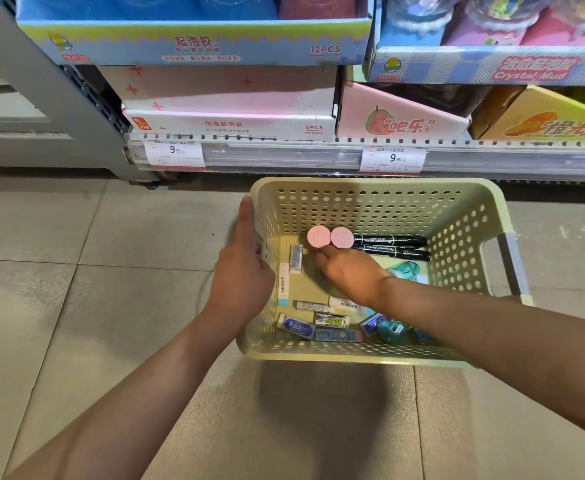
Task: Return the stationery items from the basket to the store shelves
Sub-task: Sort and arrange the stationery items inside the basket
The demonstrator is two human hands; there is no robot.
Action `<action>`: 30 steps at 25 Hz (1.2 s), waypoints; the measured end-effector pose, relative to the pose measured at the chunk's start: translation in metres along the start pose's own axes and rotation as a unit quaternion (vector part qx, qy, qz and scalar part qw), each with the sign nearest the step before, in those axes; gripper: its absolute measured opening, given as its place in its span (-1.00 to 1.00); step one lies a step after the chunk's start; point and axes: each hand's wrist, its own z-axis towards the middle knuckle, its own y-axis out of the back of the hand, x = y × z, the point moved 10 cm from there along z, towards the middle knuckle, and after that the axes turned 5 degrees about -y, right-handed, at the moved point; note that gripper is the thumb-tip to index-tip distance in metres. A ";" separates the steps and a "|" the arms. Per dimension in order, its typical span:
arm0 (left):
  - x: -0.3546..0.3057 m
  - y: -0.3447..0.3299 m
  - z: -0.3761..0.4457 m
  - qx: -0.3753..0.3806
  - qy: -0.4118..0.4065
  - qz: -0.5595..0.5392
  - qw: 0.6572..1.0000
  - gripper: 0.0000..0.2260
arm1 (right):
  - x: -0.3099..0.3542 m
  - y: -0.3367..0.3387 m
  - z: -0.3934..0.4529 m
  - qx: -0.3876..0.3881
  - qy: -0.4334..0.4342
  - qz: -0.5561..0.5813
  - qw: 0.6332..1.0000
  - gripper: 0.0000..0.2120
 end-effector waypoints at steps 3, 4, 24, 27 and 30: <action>-0.002 0.001 0.000 -0.001 -0.004 -0.001 1.000 -0.30 | 0.005 -0.002 -0.001 0.023 0.002 -0.032 0.999 -0.67; -0.002 0.000 0.000 -0.001 -0.006 0.000 1.000 -0.30 | 0.006 0.000 -0.001 0.017 0.003 -0.030 0.999 -0.67; 0.000 -0.001 0.000 0.003 -0.001 -0.001 1.000 -0.30 | 0.009 0.033 -0.028 -0.124 0.157 -0.018 0.980 -0.66; -0.001 -0.002 -0.001 0.009 0.001 -0.002 1.000 -0.30 | -0.025 0.013 -0.032 0.105 0.033 0.041 0.993 -0.90; -0.003 -0.002 -0.001 0.011 0.002 -0.005 1.000 -0.30 | -0.054 -0.001 -0.044 0.238 -0.064 0.168 0.955 -0.86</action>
